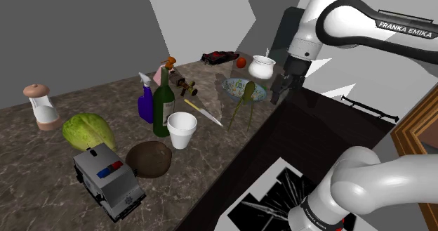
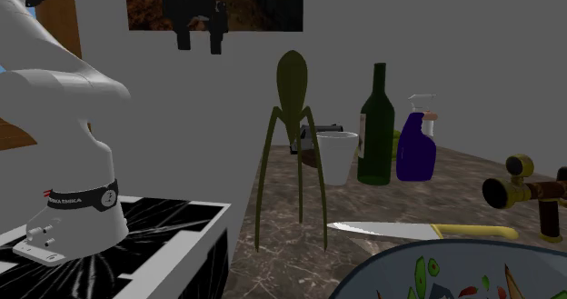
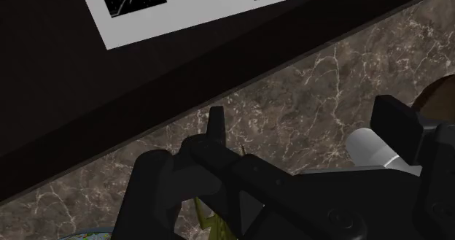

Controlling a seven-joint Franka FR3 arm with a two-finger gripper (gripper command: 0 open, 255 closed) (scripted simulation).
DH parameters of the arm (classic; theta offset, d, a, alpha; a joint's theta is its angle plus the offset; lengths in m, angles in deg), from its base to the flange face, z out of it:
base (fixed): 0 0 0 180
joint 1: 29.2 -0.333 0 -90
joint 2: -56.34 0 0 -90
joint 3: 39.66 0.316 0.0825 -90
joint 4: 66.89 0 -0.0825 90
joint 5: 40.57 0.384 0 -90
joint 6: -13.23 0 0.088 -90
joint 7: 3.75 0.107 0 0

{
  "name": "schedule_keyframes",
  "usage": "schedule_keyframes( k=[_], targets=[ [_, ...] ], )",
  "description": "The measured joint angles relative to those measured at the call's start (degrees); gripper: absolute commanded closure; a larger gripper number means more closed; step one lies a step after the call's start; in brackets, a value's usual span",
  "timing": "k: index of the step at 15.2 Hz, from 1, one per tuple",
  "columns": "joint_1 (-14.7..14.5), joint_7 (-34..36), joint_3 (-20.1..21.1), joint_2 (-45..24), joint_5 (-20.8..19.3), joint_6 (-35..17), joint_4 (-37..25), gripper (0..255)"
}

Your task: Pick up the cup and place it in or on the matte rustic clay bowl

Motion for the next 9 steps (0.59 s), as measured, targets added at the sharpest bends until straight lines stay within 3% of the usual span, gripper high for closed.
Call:
schedule_keyframes(
  k=[4, 9],
  targets=[
    [-0.51, 1.49, 1.16, -3.43, 1.08, -2.94, -0.22, 0],
    [-1.83, 5.26, 4.08, -12.58, 3.54, -9.7, -2.15, 0]
  ],
)
